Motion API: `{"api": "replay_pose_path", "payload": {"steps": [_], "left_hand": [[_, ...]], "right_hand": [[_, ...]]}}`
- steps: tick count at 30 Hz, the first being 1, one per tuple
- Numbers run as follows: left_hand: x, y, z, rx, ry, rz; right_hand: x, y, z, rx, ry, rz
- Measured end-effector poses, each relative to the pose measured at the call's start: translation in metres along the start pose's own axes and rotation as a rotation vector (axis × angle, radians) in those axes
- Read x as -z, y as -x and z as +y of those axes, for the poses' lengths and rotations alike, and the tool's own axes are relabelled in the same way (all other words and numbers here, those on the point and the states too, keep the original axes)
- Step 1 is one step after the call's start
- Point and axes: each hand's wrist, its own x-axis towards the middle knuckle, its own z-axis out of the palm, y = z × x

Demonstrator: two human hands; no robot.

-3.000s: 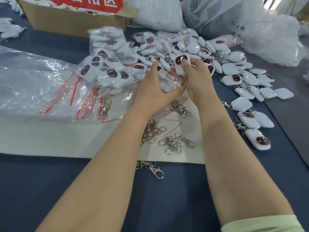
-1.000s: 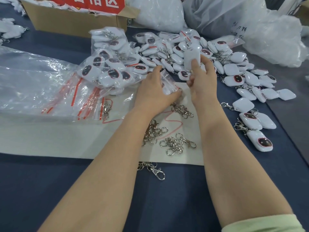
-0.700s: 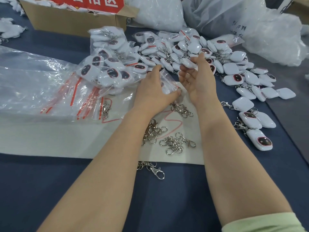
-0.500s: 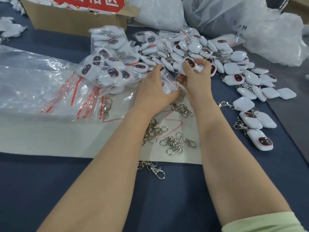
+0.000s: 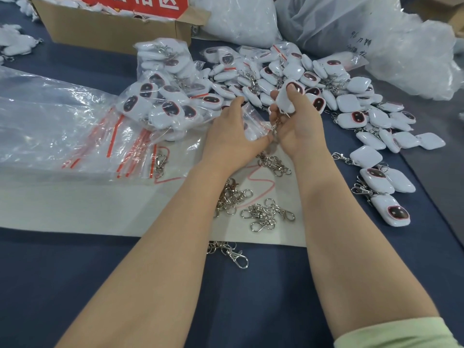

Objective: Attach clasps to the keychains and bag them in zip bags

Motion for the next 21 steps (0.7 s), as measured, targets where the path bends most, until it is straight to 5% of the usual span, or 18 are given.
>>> {"api": "replay_pose_path", "payload": {"steps": [8, 21], "left_hand": [[0.0001, -0.0004, -0.0003, 0.013, 0.002, -0.007], [0.0020, 0.0019, 0.0029, 0.013, 0.018, -0.013]], "right_hand": [[0.0006, 0.0001, 0.0049, 0.102, 0.275, -0.055], [-0.0010, 0.0008, 0.0074, 0.064, 0.298, -0.075]]}}
